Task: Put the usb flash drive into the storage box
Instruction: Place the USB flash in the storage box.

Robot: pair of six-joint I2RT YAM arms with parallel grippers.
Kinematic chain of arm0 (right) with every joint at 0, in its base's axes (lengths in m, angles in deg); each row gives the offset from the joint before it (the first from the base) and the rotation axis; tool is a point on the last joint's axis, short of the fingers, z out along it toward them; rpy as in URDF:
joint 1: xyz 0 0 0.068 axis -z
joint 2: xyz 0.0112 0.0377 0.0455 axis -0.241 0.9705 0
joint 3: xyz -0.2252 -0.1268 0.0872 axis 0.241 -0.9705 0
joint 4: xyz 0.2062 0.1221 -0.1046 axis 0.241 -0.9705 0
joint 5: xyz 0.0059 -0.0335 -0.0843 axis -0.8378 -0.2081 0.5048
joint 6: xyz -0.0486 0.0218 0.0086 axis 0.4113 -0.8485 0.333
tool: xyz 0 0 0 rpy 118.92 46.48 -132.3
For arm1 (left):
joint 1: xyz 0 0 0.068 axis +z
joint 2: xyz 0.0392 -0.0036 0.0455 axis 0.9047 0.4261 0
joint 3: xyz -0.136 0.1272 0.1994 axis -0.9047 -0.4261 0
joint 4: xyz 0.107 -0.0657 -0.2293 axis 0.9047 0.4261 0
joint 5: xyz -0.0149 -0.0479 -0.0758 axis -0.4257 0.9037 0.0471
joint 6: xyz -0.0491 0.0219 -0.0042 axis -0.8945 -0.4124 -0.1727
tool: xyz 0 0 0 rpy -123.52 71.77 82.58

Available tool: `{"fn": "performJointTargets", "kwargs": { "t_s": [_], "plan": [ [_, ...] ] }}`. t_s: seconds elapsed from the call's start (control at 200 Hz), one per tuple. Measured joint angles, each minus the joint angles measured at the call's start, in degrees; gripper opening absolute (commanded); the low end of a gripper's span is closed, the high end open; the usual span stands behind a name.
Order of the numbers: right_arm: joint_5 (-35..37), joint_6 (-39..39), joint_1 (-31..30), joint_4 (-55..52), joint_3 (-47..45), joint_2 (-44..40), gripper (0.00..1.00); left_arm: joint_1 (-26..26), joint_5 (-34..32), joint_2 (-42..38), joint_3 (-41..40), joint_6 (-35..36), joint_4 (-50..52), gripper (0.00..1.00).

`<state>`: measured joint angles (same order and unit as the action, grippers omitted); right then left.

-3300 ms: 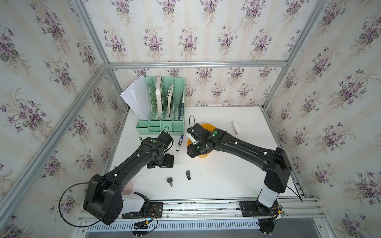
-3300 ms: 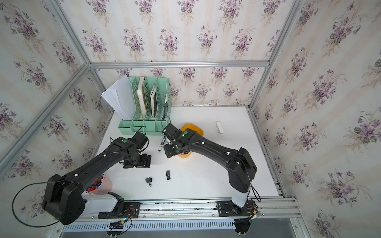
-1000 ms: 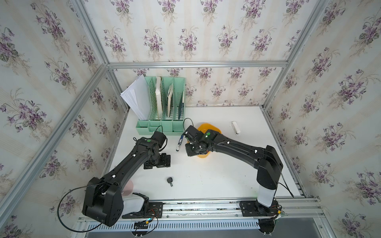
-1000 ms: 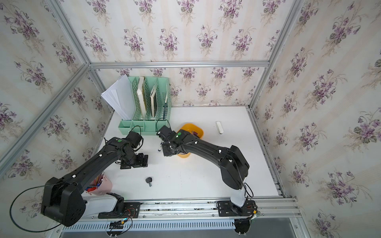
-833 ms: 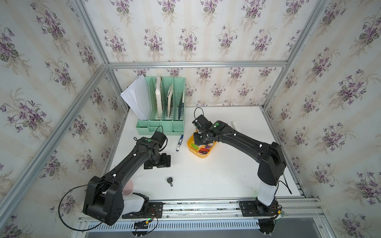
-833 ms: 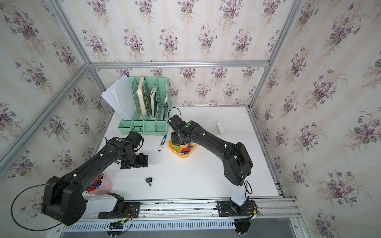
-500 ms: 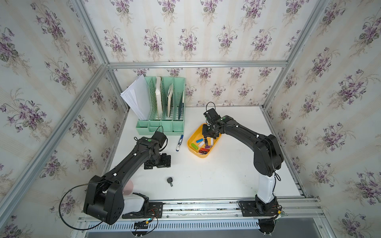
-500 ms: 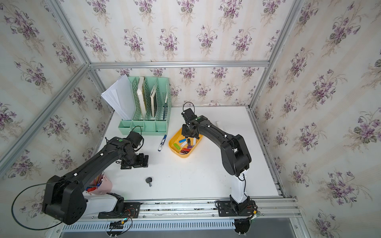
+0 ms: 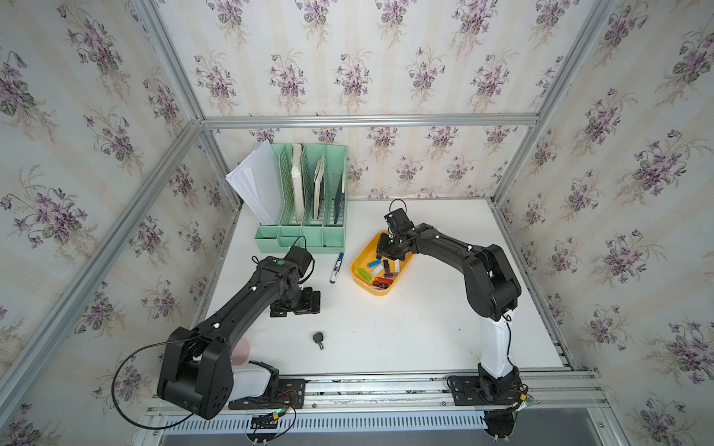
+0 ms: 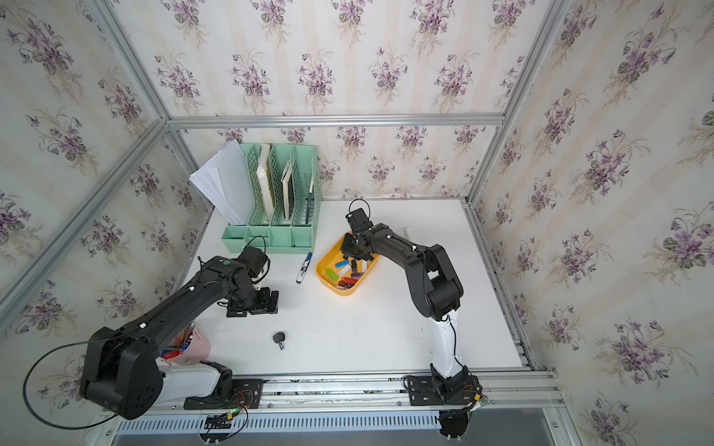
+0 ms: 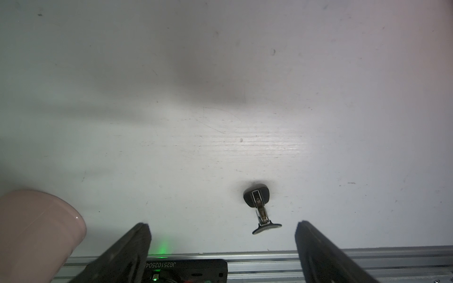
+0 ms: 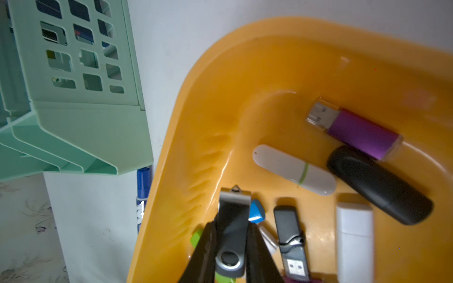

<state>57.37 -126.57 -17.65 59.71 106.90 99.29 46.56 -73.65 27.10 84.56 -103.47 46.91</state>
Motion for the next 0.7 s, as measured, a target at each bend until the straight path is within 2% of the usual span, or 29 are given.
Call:
{"fn": "performJointTargets", "kwargs": {
  "t_s": [0.315, 0.44, 0.704],
  "plan": [
    [-4.02, -3.87, 0.74, 5.29, 0.09, 3.37, 0.15, 0.0, 0.02, -0.07, -0.04, 0.02, -0.09, 0.97],
    [-3.04, -4.48, 2.54, 6.67, -0.66, 3.82, 0.15, 0.0, 0.02, -0.07, -0.04, 0.04, -0.09, 0.97],
    [-4.04, -5.53, 2.36, 8.37, -0.31, 5.35, 0.15, 0.0, 0.04, -0.13, -0.09, 0.15, -0.09, 0.97]
  ]
}}
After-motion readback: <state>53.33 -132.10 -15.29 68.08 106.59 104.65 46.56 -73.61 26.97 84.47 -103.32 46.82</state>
